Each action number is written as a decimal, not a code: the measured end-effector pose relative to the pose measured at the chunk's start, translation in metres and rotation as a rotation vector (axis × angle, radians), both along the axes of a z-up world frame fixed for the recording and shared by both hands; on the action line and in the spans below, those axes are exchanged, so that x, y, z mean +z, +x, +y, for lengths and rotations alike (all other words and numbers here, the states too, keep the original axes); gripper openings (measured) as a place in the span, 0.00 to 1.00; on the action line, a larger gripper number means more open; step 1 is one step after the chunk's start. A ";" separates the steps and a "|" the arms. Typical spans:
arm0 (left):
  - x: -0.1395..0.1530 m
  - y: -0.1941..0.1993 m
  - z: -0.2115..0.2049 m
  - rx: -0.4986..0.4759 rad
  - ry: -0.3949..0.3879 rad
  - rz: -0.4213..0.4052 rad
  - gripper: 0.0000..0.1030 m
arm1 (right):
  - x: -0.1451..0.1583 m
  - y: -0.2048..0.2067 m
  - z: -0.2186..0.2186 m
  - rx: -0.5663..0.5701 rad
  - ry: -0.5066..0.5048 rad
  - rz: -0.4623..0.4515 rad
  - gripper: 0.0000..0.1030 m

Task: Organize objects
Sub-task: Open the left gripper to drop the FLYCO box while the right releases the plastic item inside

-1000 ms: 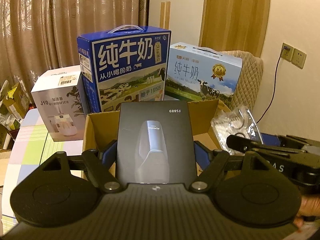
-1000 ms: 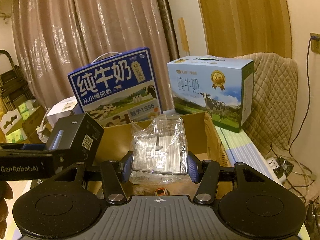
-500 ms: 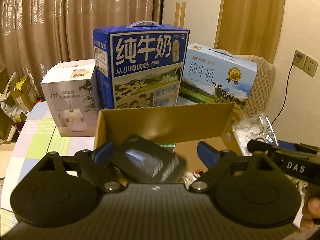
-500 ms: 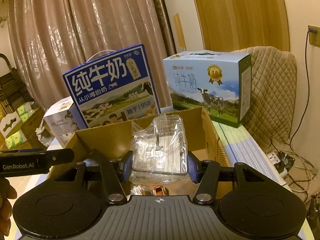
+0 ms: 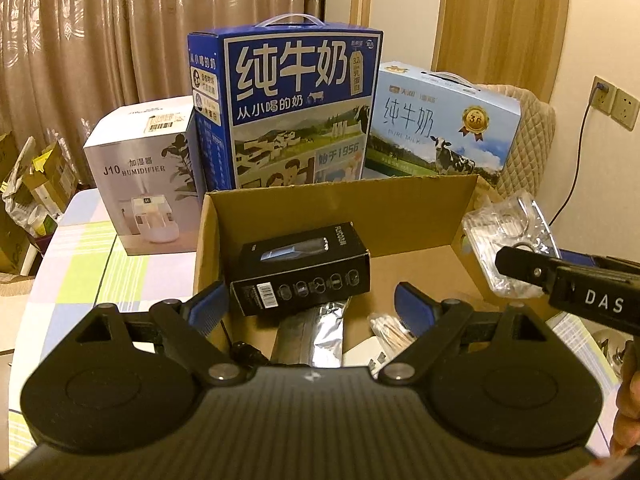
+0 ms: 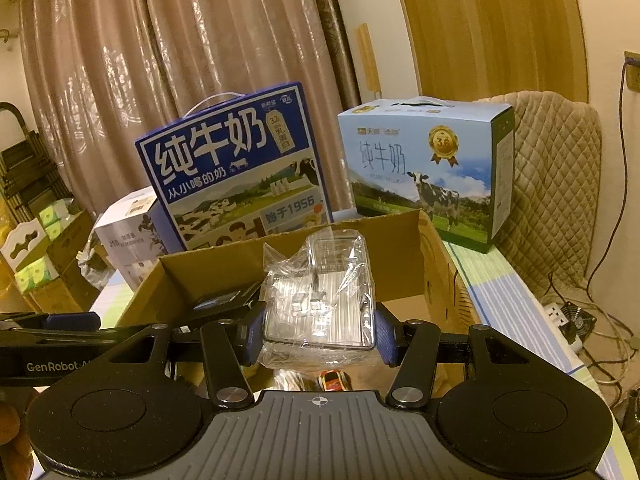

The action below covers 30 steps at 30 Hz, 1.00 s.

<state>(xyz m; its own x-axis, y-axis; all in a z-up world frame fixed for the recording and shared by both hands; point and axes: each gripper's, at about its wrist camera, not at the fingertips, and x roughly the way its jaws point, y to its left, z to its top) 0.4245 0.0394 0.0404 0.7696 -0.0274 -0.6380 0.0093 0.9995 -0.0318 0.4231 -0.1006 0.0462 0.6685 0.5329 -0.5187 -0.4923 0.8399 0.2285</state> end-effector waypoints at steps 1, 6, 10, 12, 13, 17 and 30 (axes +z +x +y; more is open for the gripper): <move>0.000 0.000 0.000 0.000 -0.002 -0.001 0.85 | 0.000 0.000 0.000 0.000 0.000 0.001 0.50; 0.000 0.000 -0.001 -0.003 0.000 0.001 0.85 | -0.001 0.000 -0.001 -0.005 0.006 0.001 0.50; 0.000 0.000 -0.002 -0.007 0.001 0.002 0.85 | -0.001 0.001 -0.002 -0.004 0.014 0.005 0.50; 0.000 0.000 -0.002 -0.007 -0.001 0.001 0.85 | -0.002 0.002 -0.002 -0.005 0.018 0.010 0.50; 0.000 0.000 -0.002 -0.006 0.000 0.000 0.85 | -0.002 0.002 -0.003 -0.004 0.020 0.011 0.50; -0.001 0.000 -0.002 -0.007 -0.001 0.001 0.85 | -0.003 0.002 -0.003 -0.005 0.020 0.010 0.50; -0.002 0.001 -0.003 -0.004 -0.004 0.001 0.85 | -0.003 0.005 -0.007 -0.002 0.112 -0.023 0.53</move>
<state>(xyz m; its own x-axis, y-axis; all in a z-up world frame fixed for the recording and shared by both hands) 0.4253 0.0368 0.0387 0.7688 -0.0331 -0.6387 0.0131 0.9993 -0.0361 0.4278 -0.1072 0.0436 0.6803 0.5857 -0.4406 -0.4970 0.8105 0.3100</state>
